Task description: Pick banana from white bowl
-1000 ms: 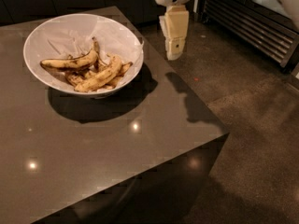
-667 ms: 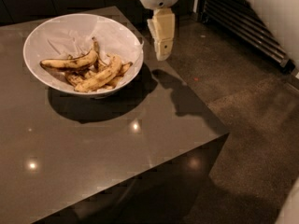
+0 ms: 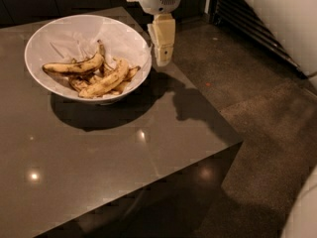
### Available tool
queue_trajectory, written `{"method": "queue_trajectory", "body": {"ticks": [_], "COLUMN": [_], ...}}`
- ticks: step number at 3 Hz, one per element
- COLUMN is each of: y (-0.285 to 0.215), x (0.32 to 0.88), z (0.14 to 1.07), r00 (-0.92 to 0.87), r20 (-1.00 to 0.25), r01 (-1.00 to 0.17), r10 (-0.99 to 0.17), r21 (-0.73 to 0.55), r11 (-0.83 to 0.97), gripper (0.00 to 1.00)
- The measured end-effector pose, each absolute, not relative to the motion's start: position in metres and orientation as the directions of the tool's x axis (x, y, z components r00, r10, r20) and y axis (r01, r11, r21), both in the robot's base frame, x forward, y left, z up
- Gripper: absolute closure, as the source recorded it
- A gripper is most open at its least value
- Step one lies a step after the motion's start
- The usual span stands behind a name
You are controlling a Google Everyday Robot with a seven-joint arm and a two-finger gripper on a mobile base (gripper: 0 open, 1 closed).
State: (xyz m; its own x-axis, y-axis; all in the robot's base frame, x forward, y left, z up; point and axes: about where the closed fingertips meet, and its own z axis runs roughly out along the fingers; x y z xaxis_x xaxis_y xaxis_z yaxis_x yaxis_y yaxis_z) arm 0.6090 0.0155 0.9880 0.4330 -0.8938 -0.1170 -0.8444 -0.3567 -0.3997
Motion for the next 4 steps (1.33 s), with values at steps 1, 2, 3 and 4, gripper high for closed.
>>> {"method": "queue_trajectory", "body": {"ticks": [1, 2, 3, 4], "y": [0.049, 0.075, 0.091, 0.095], "x": [0.617, 0.623, 0.626, 0.623], "z": [0.980, 0.969, 0.961, 0.951], "r00": [0.485, 0.532, 0.558, 0.553], "r20": [-0.143, -0.175, -0.196, -0.210], "r01": [-0.828, -0.814, -0.807, -0.815], "r10": [-0.863, -0.828, -0.807, -0.806], "r21": [-0.393, -0.376, -0.357, -0.337], "r11": [-0.400, -0.444, -0.471, -0.471], "gripper": [0.00, 0.03, 0.07, 0.11]}}
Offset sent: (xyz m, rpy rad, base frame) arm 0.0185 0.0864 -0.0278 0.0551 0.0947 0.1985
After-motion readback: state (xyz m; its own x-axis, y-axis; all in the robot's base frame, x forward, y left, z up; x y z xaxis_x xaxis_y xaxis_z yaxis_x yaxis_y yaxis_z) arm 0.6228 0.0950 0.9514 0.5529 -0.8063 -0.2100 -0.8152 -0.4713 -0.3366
